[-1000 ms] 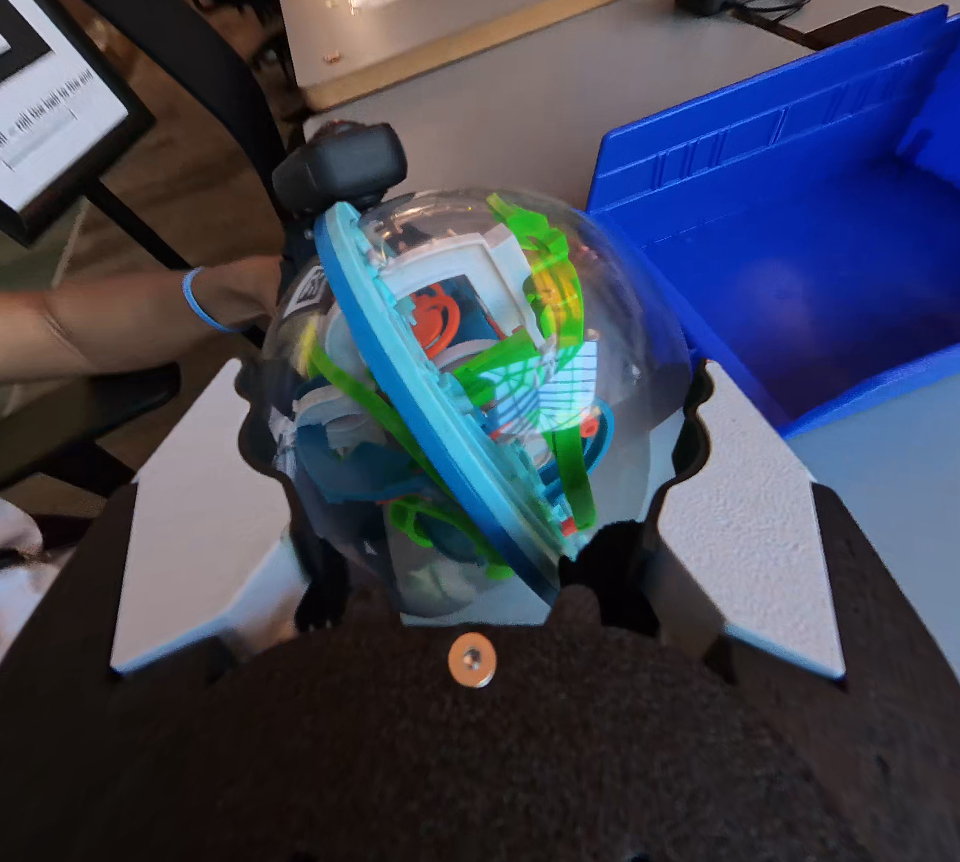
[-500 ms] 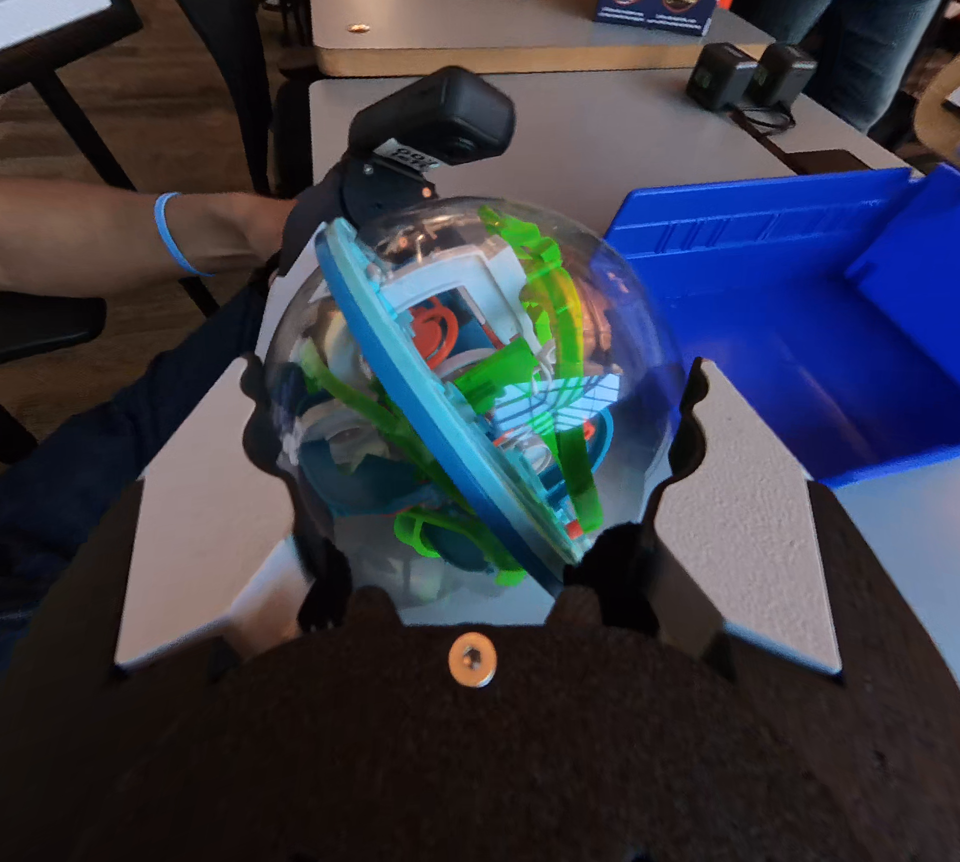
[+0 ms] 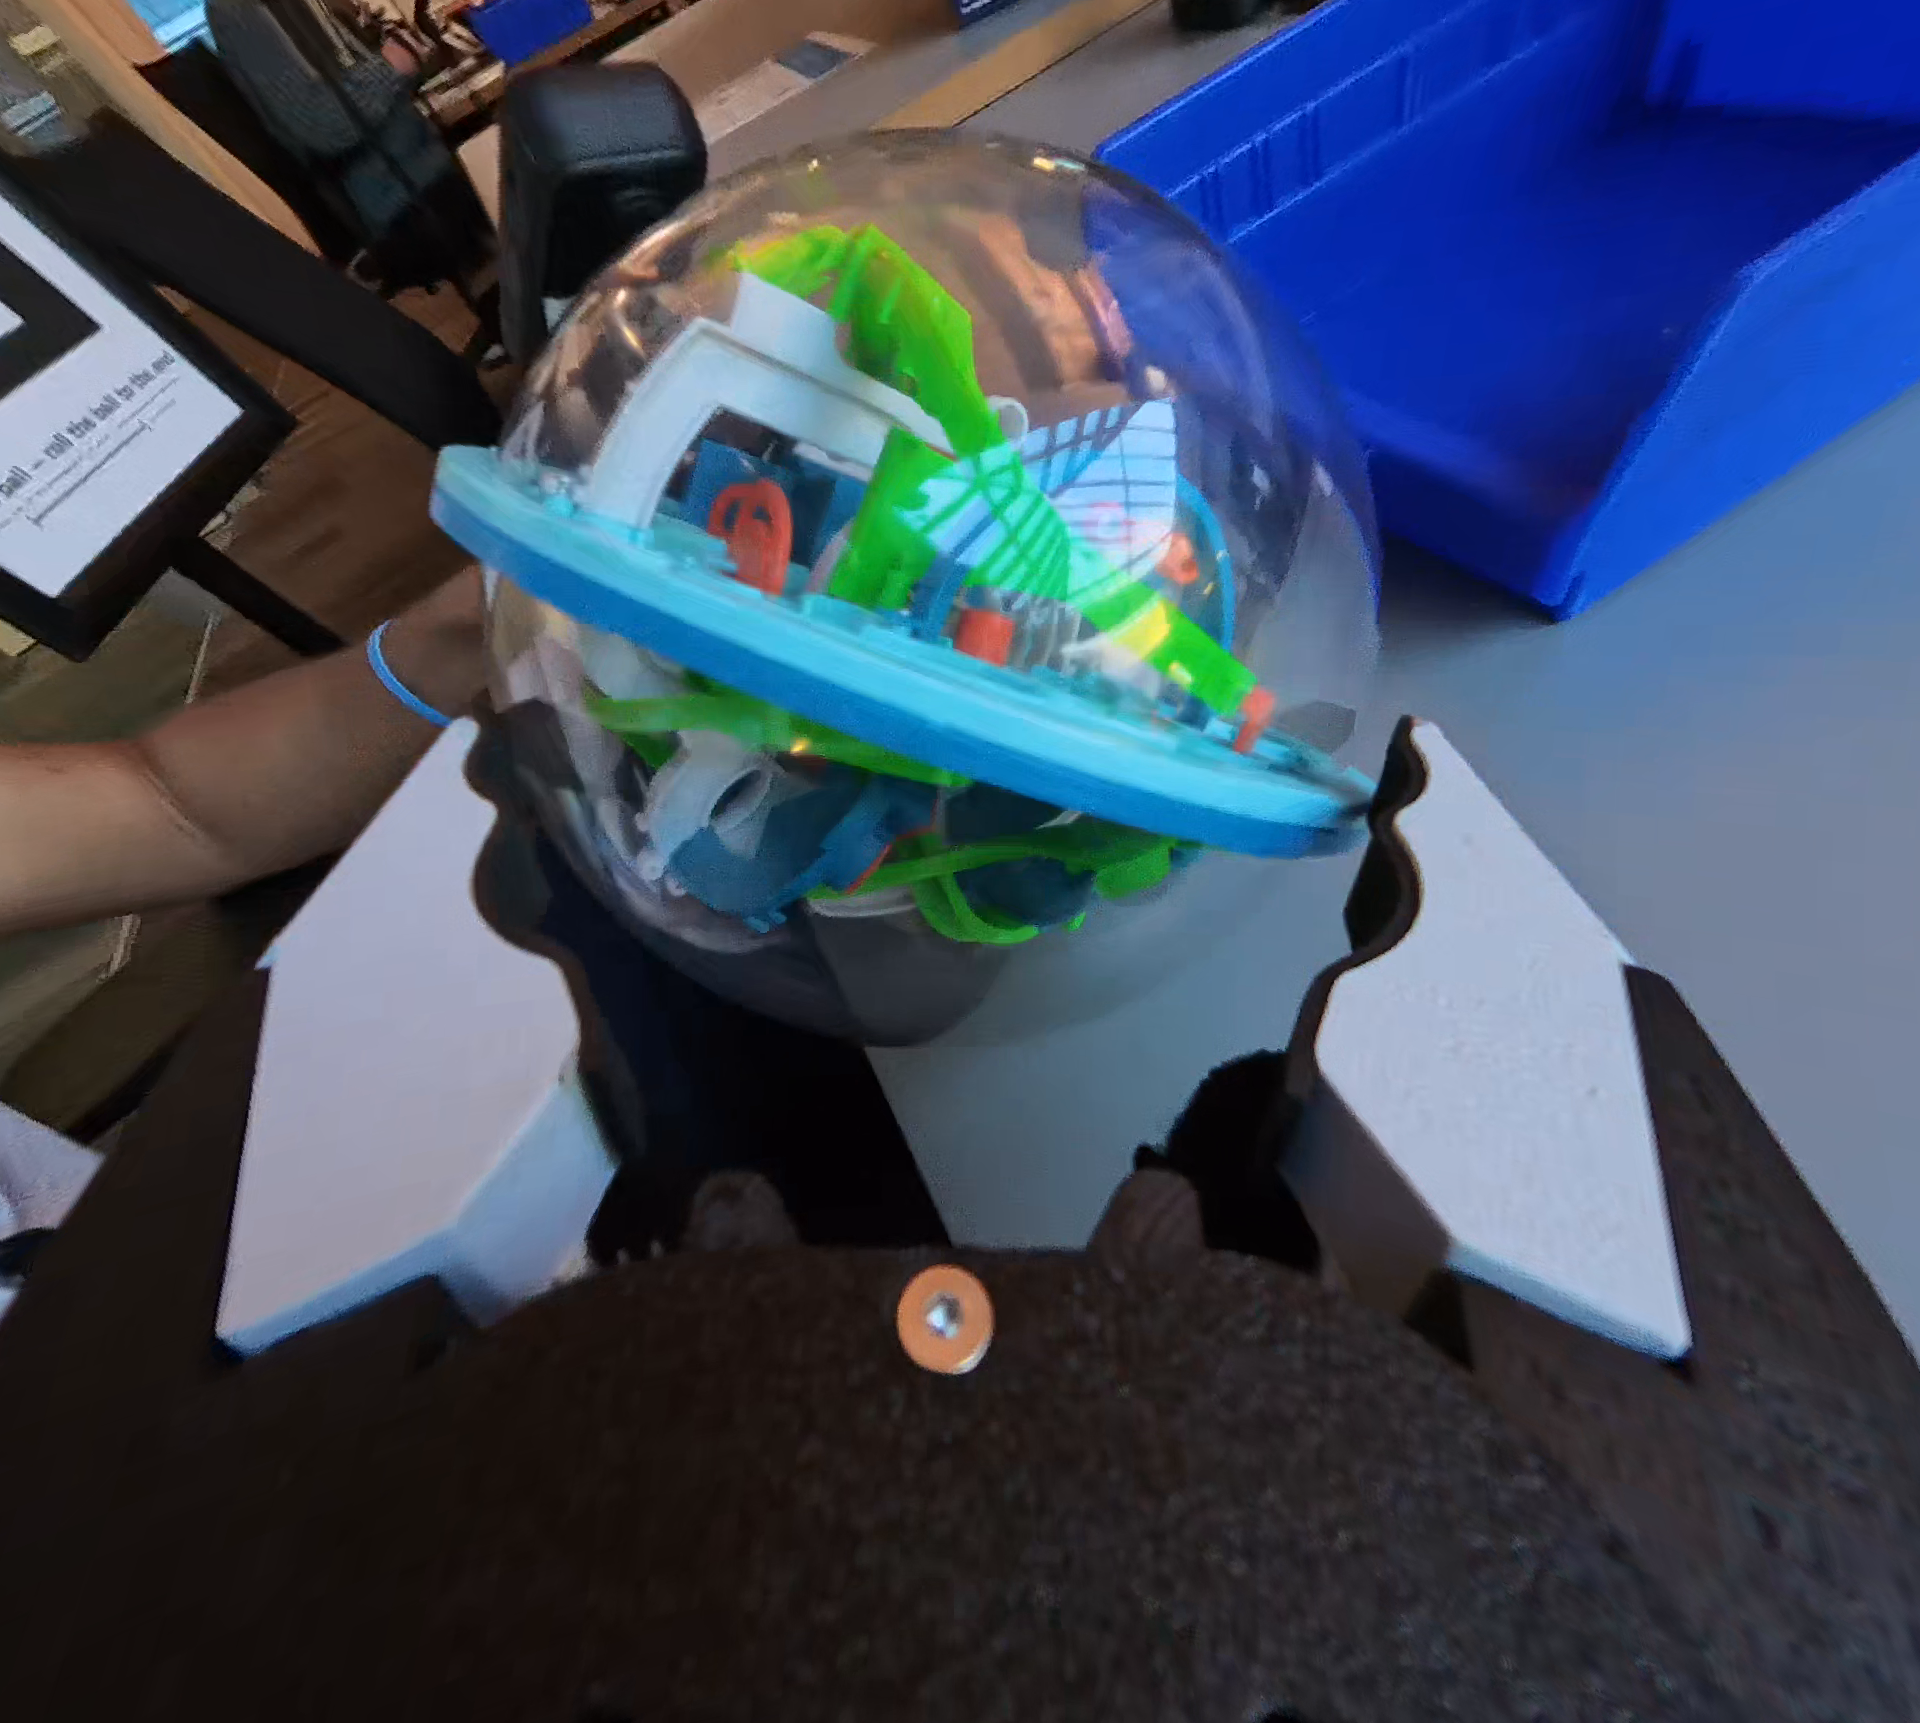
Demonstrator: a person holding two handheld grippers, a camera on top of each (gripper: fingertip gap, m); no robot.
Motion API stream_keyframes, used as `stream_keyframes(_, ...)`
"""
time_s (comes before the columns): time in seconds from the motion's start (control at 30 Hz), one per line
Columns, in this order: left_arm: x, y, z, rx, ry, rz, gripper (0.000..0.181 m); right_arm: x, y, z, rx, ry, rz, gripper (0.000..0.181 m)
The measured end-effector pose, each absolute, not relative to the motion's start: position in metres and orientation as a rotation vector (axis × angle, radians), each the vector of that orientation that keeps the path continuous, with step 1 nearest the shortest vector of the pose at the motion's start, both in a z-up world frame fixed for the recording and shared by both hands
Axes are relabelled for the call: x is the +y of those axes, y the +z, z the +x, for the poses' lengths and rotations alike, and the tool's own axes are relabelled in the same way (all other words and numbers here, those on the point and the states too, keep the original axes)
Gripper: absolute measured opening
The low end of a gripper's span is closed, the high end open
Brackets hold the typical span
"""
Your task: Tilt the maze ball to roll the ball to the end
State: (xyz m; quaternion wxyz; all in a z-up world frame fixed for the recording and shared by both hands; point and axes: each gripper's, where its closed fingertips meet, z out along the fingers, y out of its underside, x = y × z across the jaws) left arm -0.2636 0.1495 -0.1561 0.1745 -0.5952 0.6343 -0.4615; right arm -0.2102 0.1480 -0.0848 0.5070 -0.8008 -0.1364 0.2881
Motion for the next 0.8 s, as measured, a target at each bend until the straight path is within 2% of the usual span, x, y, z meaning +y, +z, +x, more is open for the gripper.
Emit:
stream_keyframes(0.17, 0.148, -0.166, -0.263, 1.856, -1.172, -1.664, 0.158, 0.156, -0.082, -0.205, -0.291, 0.753, -1.886, 0.154)
stream_keyframes(0.5, 0.143, -0.130, -0.284, 1.732, -1.935, -1.811, 0.158, 0.149, -0.081, -0.216, -0.534, 0.725, -1.848, 0.154)
stream_keyframes(0.8, 0.146, -0.125, -0.276, 1.647, -1.978, -1.863, 0.158, 0.149, -0.081, -0.208, -0.514, 0.763, -1.837, 0.154)
